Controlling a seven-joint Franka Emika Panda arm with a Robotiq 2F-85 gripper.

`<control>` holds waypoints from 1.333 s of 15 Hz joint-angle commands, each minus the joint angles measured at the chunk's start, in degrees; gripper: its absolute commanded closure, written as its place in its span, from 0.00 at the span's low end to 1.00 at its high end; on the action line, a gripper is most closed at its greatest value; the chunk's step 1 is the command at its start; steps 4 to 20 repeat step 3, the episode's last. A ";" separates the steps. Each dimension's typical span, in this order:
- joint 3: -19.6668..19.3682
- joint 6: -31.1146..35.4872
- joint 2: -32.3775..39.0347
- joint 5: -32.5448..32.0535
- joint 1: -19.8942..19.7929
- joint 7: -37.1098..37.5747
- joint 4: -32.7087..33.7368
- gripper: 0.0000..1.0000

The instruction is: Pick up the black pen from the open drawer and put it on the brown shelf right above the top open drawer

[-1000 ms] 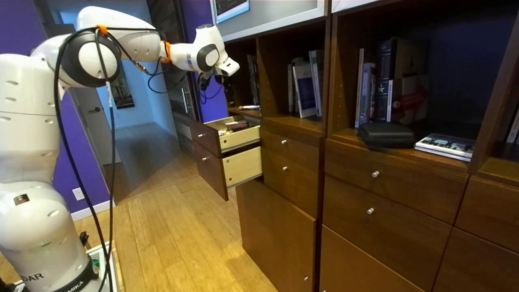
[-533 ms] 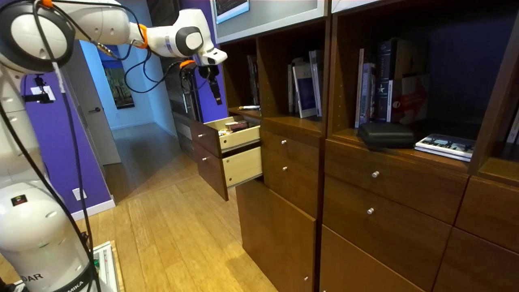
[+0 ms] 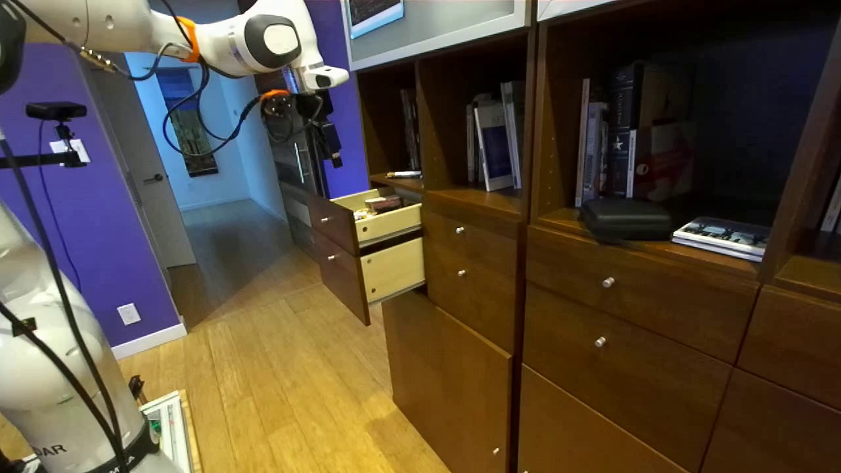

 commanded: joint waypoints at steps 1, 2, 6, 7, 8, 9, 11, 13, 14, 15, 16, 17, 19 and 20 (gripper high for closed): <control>1.73 -0.19 -0.57 0.32 -2.17 -0.59 -0.44 0.00; 1.87 -0.19 -0.62 0.32 -2.39 -0.58 -0.41 0.00; 1.96 -0.19 -0.46 0.30 -2.42 -0.56 -0.36 0.00; 1.96 -0.19 -0.46 0.30 -2.42 -0.56 -0.36 0.00; 1.96 -0.19 -0.46 0.30 -2.42 -0.56 -0.36 0.00; 1.96 -0.19 -0.46 0.30 -2.42 -0.56 -0.36 0.00; 1.96 -0.19 -0.46 0.30 -2.42 -0.56 -0.36 0.00; 1.96 -0.19 -0.46 0.30 -2.42 -0.56 -0.36 0.00; 1.96 -0.19 -0.46 0.30 -2.42 -0.56 -0.36 0.00; 1.96 -0.19 -0.46 0.30 -2.42 -0.56 -0.36 0.00; 1.96 -0.19 -0.46 0.30 -2.42 -0.56 -0.36 0.00; 1.96 -0.19 -0.46 0.30 -2.42 -0.56 -0.36 0.00; 1.96 -0.19 -0.46 0.30 -2.42 -0.56 -0.36 0.00; 1.96 -0.19 -0.46 0.30 -2.42 -0.56 -0.36 0.00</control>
